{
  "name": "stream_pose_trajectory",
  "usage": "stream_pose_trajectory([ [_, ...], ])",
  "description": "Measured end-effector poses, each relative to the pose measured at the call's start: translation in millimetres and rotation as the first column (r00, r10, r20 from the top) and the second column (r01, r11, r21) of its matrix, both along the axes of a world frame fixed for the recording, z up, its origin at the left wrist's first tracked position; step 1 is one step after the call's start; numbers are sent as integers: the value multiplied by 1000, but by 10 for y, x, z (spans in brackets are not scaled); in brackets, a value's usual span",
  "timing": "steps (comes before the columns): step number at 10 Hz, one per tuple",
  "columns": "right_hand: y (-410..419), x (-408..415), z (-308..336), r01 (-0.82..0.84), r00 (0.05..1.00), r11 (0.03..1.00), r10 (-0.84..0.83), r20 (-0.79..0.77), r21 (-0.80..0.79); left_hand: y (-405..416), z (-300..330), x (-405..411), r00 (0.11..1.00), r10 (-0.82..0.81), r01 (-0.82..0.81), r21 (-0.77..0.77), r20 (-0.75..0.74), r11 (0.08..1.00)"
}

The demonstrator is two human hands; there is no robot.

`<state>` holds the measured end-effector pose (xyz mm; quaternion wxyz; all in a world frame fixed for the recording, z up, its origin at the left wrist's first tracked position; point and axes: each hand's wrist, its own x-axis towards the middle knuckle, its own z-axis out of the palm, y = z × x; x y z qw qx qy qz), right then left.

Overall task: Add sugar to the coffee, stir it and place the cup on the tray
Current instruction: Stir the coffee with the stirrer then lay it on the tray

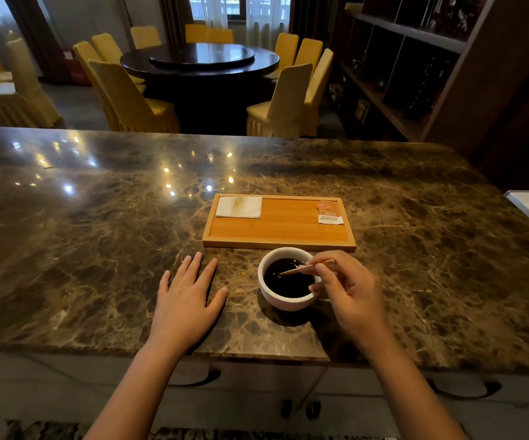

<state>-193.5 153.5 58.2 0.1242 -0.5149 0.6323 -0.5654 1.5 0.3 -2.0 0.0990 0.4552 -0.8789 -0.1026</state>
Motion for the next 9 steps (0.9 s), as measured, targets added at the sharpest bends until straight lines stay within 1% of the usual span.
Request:
stream_pose_trajectory([
  [1,19,-28,2,63,968,998,-66,-241,-20,2,6,2,1000,0,0,-1,1,1000],
  [2,34,-26,3,84,947,996,-85,-310,-15,-1,5,0,1000,-1,1,1,0,1000],
  [3,57,11,9,111,944,994,-106,-313,-2,1,1,3,1000,0,0,2,-4,1000],
  [4,64,20,16,107,965,994,-104,-240,-2,2,3,6,1000,2,-2,1,-5,1000],
  [5,36,31,18,47,999,999,-46,-15,9,5,4,0,1000,1,-1,3,-7,1000],
  [6,4,51,1,10,996,1000,-9,92,-1,3,1,2,1000,1,-1,-1,-9,1000],
  [7,-5,26,-3,51,999,999,-51,-11,-14,5,2,3,1000,2,-2,-7,4,1000],
  [8,17,-17,14,90,982,996,-92,-164,-16,5,5,0,1000,4,-4,-5,5,1000],
  [9,59,-37,26,117,945,993,-116,-305,-16,-1,4,-4,1000,3,-3,-2,8,1000],
])
